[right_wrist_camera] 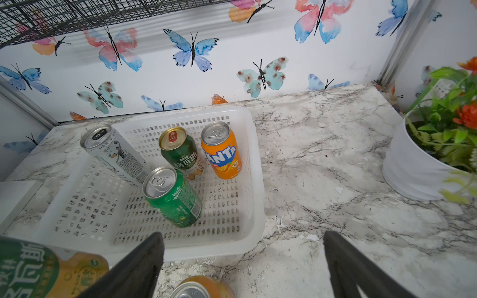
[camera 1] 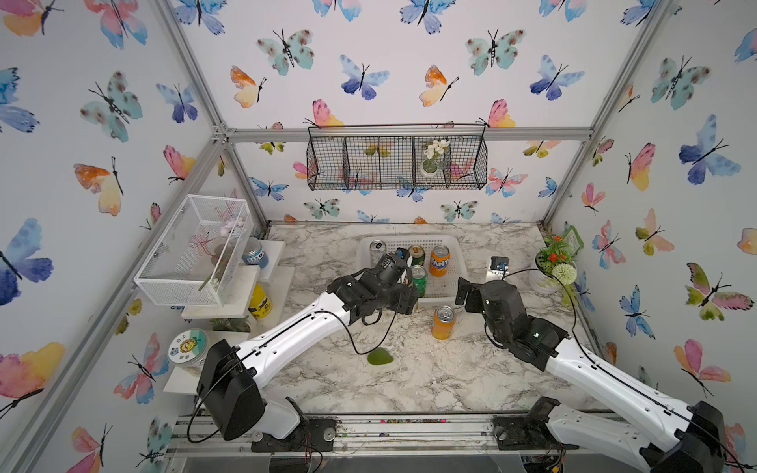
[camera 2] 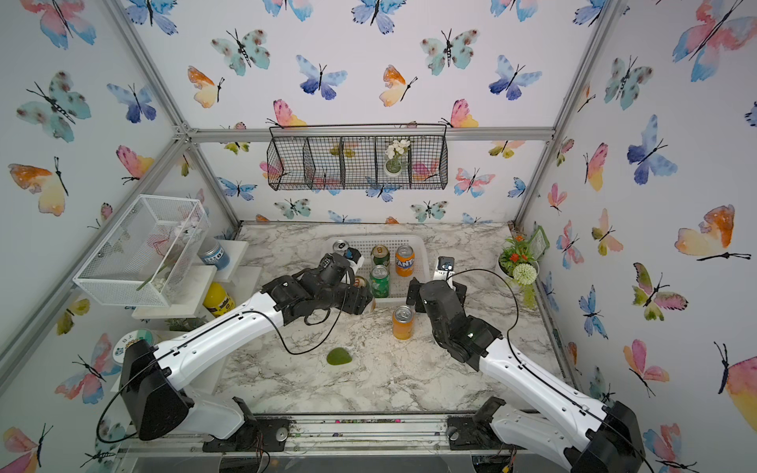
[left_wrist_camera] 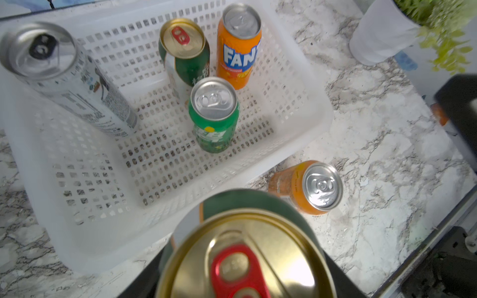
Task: Take out the drinks from the basket
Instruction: Place the drink at the center of the board.
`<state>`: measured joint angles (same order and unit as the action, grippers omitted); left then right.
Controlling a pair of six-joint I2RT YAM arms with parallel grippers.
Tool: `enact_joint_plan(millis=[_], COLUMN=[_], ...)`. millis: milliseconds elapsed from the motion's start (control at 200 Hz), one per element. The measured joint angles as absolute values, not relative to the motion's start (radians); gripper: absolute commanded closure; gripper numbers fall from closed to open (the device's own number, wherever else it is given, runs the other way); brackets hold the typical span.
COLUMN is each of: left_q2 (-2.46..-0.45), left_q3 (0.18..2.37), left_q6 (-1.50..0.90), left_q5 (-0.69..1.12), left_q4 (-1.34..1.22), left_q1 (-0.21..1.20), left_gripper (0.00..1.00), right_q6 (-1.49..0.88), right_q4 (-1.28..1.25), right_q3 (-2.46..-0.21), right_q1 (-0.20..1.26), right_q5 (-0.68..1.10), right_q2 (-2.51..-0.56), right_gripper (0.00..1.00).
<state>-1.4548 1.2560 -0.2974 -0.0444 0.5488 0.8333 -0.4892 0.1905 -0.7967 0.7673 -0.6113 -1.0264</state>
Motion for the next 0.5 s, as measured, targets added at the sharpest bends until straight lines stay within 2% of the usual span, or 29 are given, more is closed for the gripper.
enact_joint_plan(millis=[500], left_q2=[-1.528], left_q3=[1.041], left_q6=[-0.334], left_q5=[-0.078], left_q4=[0.375], left_q1=[0.886], left_gripper=[0.38], right_q6=[-0.509], right_q4=[0.202], right_q3=[-0.786], right_q1=[0.767], right_q5=[-0.63], right_q2=[-1.02], right_gripper=[0.01])
